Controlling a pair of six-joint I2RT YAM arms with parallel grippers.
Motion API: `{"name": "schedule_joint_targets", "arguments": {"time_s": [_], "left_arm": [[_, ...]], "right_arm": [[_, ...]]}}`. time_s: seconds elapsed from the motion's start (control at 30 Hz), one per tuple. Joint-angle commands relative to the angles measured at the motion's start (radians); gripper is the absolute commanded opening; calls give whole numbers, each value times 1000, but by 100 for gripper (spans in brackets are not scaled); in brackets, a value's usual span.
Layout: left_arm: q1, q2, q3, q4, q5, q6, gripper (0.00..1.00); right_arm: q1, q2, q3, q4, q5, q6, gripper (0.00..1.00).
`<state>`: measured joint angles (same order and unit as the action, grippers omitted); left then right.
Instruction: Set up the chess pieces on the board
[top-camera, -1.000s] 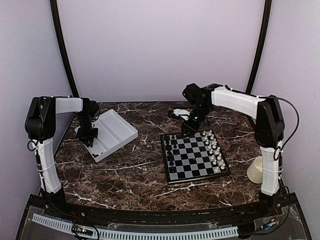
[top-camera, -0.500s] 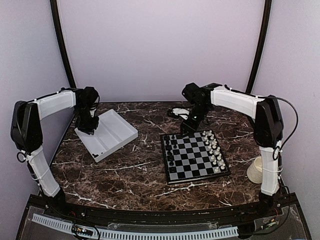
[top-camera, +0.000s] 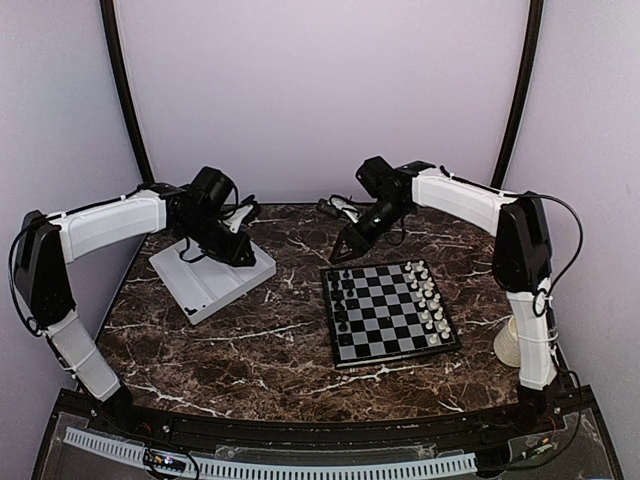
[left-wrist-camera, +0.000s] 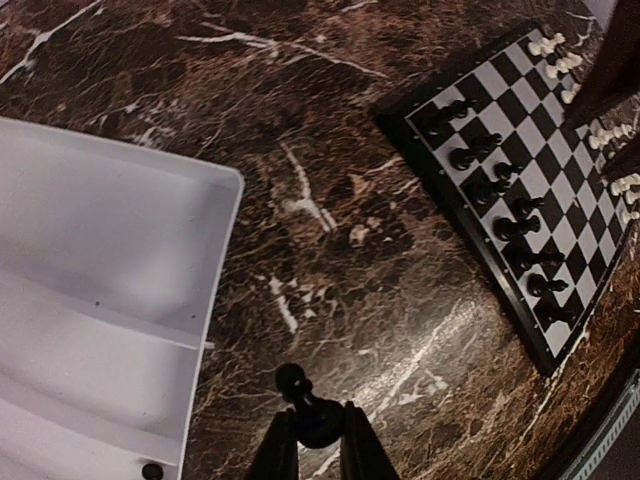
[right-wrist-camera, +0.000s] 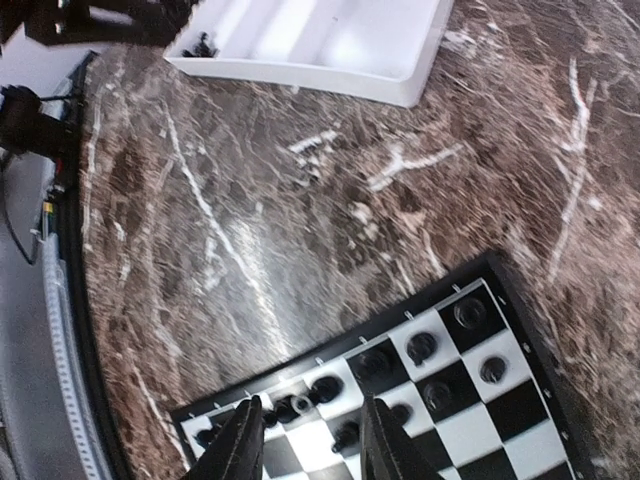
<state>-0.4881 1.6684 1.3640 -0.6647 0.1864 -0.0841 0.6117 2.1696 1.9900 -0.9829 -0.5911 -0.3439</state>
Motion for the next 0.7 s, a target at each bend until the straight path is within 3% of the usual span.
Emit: {"name": "schedule_joint_targets", "arguments": {"time_s": [0.0, 0.23, 0.47, 0.67], "left_arm": [[-68, -52, -31, 127, 152, 57, 12], [-166, -58, -49, 218, 207, 78, 13], [-210, -38, -33, 246, 226, 116, 13], [-218, -14, -18, 246, 216, 123, 13]], "right_arm": [[-5, 119, 112, 67, -352, 165, 35], [-2, 153, 81, 228, -564, 369, 39], [-1, 131, -74, 532, -759, 666, 41], [-1, 119, -109, 572, -776, 690, 42]]}}
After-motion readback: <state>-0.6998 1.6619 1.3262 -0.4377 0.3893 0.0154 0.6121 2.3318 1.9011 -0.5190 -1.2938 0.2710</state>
